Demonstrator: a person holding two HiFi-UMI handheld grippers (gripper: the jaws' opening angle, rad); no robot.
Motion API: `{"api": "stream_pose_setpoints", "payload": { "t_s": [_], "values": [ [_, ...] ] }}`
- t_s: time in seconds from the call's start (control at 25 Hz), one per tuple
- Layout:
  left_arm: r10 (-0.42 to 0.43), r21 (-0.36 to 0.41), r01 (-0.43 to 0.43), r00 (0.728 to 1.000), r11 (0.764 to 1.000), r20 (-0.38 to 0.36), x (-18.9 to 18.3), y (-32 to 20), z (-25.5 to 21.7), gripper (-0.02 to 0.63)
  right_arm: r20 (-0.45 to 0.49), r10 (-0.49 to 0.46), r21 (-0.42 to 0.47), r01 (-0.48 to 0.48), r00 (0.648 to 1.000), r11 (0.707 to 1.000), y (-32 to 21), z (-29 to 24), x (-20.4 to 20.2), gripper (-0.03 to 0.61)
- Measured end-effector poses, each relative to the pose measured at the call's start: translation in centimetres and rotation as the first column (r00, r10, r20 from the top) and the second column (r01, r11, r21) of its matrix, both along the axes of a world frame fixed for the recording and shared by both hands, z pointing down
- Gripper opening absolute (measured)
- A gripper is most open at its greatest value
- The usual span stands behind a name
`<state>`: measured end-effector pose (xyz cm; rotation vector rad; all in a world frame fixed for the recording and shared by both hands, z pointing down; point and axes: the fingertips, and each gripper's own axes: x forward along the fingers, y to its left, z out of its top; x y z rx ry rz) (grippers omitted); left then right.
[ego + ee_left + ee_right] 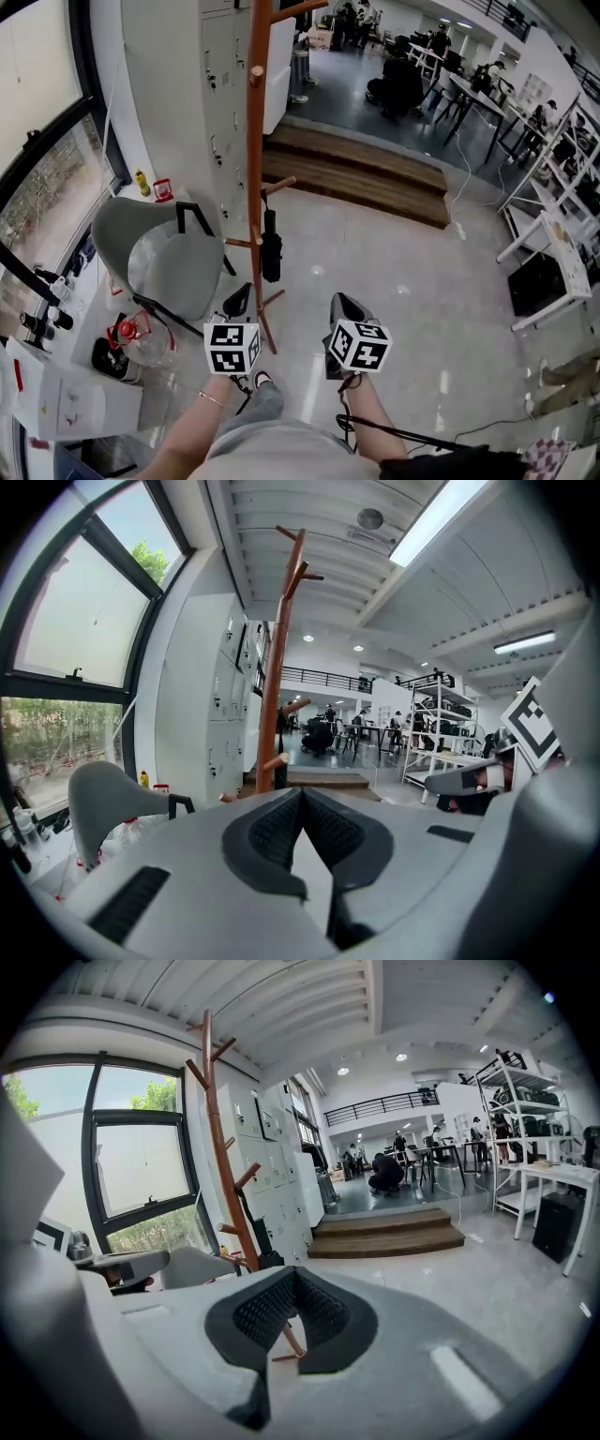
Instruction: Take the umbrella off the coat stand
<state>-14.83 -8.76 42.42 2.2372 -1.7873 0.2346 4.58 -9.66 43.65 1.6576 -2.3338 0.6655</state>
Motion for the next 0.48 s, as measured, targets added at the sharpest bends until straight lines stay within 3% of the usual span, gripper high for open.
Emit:
{"api": "stream_pose_setpoints", "payload": {
  "t_s": [0.48],
  "values": [
    [-0.088,-0.019,0.087,0.996,0.996,-0.010,-6.4,-11.3,0.7,0.003,-0.017,-0.065,0.017,0.065,0.998,0.998,-13.6,-1.1,-5.4,0.005]
  ]
}}
